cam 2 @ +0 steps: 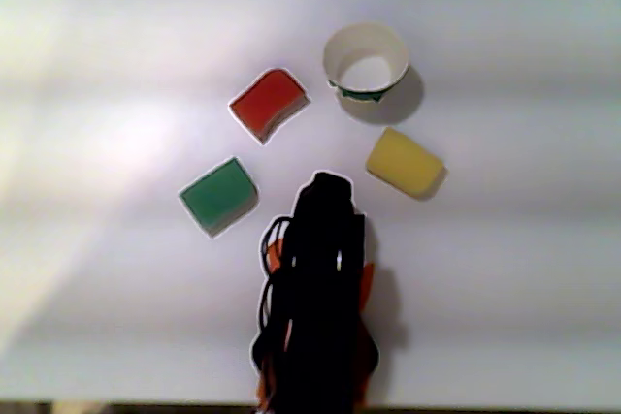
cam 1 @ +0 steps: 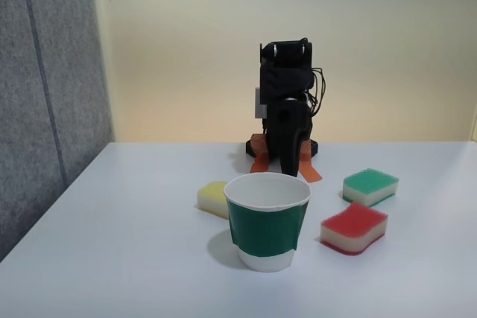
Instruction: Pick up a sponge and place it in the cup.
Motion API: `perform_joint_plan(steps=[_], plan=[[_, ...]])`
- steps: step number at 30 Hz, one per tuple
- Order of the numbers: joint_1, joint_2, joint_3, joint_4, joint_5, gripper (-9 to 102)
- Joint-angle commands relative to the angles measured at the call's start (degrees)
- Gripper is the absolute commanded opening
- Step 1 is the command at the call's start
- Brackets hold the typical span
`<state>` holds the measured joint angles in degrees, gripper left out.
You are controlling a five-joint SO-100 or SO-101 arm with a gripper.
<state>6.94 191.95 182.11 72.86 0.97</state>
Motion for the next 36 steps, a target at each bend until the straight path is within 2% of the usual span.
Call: perform_joint_plan(steps=[1,23,32,36], plan=[[0.53,0.97,3.16,0.97,0.7,0],[0.09,0.97,2.81,0.97,2.46,0],[-4.22,-8.09,-9.84,4.57,10.11,0],[-5.71,-18.46,-17.58,3.52,8.96,0]])
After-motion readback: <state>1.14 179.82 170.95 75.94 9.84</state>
